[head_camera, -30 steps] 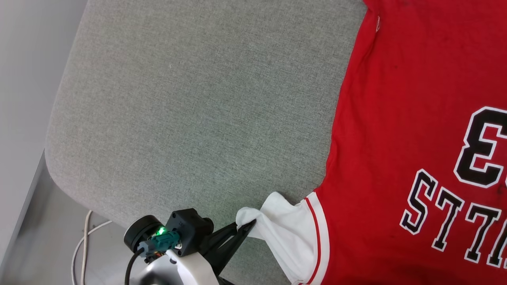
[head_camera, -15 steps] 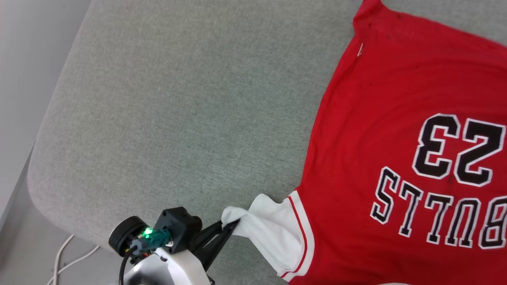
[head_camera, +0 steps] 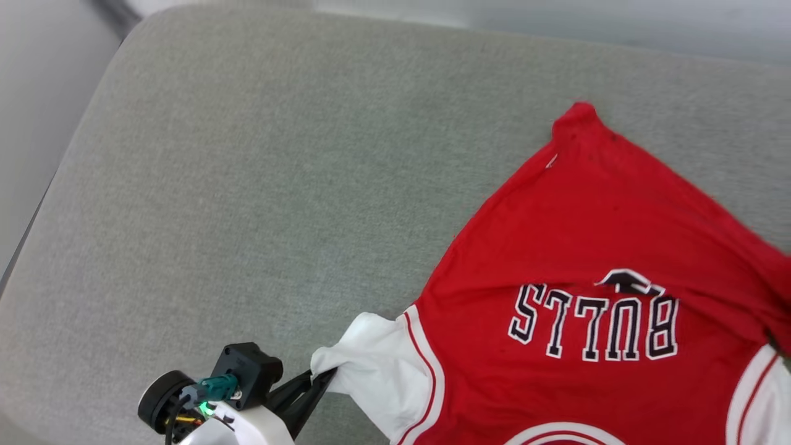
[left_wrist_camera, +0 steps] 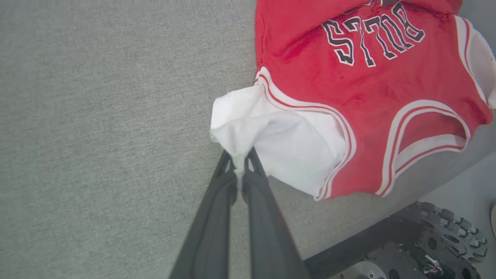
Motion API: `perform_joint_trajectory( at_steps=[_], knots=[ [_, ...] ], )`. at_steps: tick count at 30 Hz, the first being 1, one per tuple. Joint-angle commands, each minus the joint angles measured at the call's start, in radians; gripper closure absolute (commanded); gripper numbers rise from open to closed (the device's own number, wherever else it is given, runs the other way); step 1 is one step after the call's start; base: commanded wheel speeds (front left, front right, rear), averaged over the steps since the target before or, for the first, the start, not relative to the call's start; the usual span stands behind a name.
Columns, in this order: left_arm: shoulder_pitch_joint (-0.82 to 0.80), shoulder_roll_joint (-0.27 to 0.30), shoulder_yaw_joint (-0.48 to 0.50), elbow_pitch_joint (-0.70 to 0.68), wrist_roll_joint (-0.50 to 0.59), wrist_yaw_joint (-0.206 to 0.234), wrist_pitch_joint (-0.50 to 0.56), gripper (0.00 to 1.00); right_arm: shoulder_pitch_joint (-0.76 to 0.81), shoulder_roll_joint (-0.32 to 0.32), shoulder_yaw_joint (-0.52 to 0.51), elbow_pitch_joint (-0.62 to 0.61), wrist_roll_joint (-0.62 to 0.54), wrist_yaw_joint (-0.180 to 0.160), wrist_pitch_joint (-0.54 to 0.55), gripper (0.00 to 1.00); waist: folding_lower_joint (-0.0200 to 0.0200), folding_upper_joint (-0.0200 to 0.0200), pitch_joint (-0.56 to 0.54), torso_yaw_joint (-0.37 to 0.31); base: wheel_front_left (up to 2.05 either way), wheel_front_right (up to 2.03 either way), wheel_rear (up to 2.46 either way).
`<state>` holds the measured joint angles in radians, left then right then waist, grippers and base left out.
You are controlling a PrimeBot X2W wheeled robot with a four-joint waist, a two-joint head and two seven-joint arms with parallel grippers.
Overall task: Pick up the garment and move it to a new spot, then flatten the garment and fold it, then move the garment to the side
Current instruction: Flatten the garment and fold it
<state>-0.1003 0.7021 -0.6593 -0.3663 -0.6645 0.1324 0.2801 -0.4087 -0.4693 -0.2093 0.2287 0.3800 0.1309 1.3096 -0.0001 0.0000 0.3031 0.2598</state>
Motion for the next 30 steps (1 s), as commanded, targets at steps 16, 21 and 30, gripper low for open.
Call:
perform_joint_trajectory(
  at_steps=[16,21,30],
  knots=[
    [0.072,-0.022,0.021,0.054,-0.026,0.052,-0.054,1.00,0.414,0.075,-0.040,-0.158,0.138,0.000,-0.104,1.00,0.0001,0.0000,-0.155,-0.124,0.00,0.00,0.00],
    [0.076,-0.026,0.021,0.063,-0.025,0.059,-0.066,1.00,0.475,0.084,-0.042,-0.176,0.148,0.000,-0.116,1.00,0.0001,0.0000,-0.168,-0.132,0.00,0.00,0.00],
    [0.077,-0.026,0.014,0.061,-0.018,0.061,-0.070,1.00,0.496,0.032,0.023,-0.192,0.132,0.000,-0.154,0.00,0.0001,0.0000,-0.165,-0.129,0.00,0.00,0.00]
  ],
)
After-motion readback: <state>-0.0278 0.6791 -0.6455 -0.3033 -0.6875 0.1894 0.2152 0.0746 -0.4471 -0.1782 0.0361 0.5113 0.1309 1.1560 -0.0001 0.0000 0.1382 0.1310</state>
